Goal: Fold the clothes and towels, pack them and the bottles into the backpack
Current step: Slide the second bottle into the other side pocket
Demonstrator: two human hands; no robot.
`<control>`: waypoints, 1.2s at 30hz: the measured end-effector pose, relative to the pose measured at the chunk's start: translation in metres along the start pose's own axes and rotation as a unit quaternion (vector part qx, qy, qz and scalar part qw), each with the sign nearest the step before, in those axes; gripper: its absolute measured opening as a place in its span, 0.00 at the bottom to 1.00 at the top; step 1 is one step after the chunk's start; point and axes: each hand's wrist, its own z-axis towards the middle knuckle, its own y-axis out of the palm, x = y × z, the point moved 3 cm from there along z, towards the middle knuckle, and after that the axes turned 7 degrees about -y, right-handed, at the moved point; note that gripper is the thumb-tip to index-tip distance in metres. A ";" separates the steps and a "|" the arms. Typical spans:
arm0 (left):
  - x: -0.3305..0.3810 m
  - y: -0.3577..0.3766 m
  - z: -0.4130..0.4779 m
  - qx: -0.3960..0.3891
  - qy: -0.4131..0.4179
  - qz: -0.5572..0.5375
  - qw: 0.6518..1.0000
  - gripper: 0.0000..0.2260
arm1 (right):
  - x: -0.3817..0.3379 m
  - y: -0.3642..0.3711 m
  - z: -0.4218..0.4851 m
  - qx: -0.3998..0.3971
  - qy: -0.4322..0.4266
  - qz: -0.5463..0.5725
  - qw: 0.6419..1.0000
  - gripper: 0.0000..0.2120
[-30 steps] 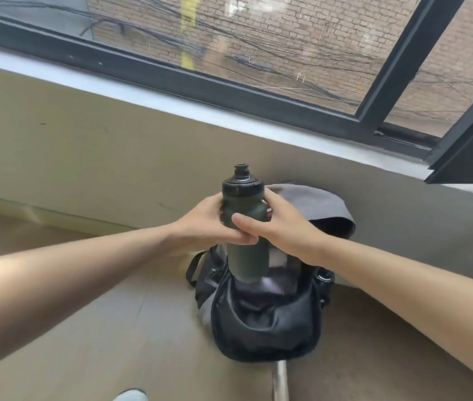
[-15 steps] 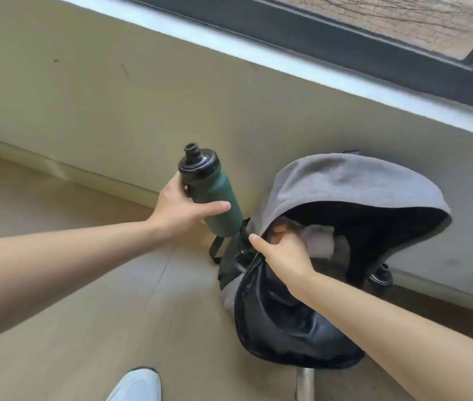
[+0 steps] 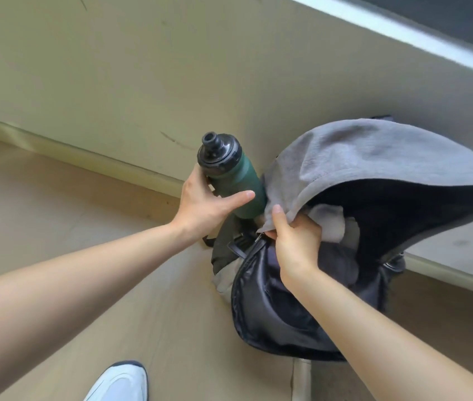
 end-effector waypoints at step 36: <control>0.022 -0.009 0.006 -0.023 -0.004 0.054 0.998 0.28 | -0.035 -0.016 -0.027 -0.100 0.111 0.033 0.988 0.26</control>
